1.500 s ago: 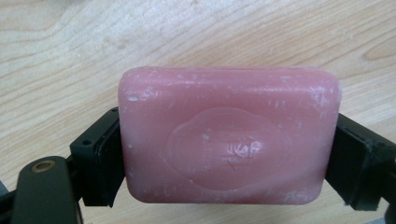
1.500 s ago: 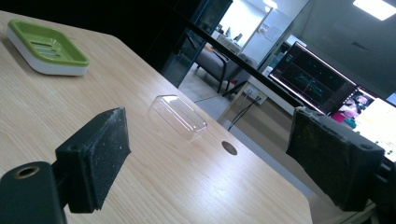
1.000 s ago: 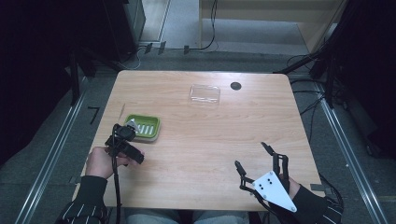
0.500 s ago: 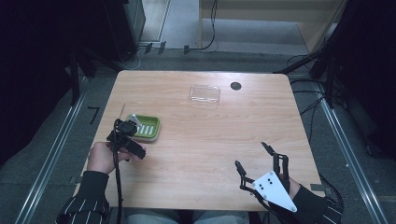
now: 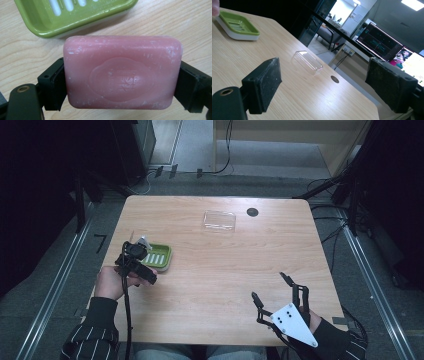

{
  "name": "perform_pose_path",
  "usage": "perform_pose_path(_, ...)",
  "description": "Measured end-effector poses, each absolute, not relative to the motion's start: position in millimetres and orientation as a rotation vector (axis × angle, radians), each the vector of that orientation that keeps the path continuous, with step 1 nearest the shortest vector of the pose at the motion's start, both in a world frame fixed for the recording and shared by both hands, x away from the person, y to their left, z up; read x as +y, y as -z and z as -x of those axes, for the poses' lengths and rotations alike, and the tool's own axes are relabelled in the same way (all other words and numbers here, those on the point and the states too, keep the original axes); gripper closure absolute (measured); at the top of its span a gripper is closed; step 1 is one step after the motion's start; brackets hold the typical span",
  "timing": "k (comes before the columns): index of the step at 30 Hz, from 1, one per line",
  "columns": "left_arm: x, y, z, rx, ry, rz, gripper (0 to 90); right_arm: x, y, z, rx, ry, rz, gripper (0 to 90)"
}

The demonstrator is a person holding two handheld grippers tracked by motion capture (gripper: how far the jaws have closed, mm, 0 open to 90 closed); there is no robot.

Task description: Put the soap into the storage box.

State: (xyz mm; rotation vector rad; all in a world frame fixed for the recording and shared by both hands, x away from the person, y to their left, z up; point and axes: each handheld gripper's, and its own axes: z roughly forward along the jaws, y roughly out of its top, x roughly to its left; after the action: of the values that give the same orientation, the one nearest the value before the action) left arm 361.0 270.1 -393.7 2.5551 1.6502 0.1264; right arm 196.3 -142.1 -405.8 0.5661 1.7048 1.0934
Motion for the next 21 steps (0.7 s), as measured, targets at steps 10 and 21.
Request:
perform_pose_path(10, 270.3, 389.8, -372.8, 1.647, -0.137, -2.541, 14.0, -142.1, 405.8, -196.2, 1.705, -1.093, -0.567, 13.2)
perform_pose_path(21, 271.3, 385.2, -381.4, 1.638, -0.145, -2.526, 14.0, -144.1, 406.0, -194.5, 1.702, -1.083, -0.574, 13.2)
